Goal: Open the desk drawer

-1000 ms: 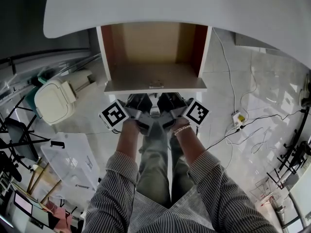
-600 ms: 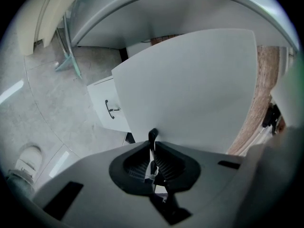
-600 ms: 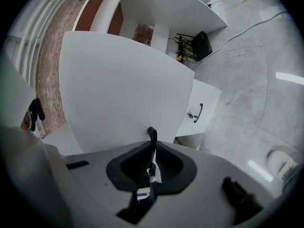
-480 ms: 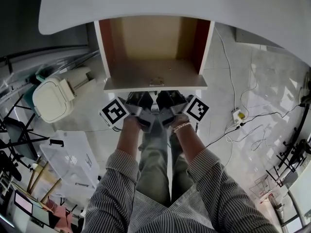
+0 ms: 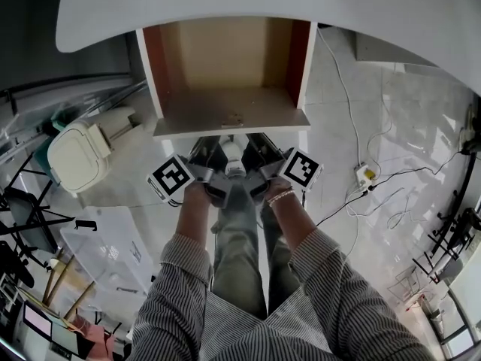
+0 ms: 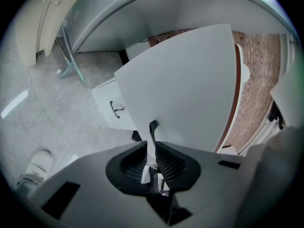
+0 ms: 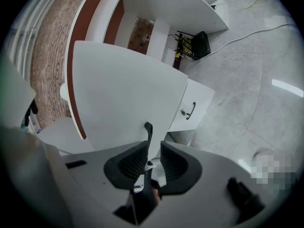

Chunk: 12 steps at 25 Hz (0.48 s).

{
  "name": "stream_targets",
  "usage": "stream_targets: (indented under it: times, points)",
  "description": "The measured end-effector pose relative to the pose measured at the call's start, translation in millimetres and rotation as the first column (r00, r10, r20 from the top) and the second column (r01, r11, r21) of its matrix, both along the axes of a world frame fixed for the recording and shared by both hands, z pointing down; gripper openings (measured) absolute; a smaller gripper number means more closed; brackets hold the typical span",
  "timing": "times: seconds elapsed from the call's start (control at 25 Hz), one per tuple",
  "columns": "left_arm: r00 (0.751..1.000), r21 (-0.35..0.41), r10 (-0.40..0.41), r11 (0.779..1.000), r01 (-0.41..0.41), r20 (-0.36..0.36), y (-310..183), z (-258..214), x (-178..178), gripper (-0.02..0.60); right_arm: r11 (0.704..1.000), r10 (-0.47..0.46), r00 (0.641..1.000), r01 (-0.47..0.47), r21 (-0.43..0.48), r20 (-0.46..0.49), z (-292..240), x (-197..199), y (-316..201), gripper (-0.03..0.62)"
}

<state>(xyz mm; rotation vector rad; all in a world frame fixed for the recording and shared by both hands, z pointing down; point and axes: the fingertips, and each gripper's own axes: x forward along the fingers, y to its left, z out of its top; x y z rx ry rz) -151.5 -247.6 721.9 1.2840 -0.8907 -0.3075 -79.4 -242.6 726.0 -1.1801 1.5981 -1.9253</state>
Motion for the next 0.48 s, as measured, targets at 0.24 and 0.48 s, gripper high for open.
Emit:
stream_targets:
  times: [0.24,0.48]
  points:
    - [0.999,0.016,-0.045,0.999,0.045,-0.017,17.7,-15.8,4.1,0.042,1.000,0.009,1.000,-0.009,-0.003,0.012,-13.5,17.1,19.1,0.077]
    - [1.000,0.074,0.013,0.997,-0.015,0.028,53.3,-37.1,23.9,0.037,0.996,-0.035,0.999,0.034,0.081,0.010,-51.9,42.4,36.8,0.043]
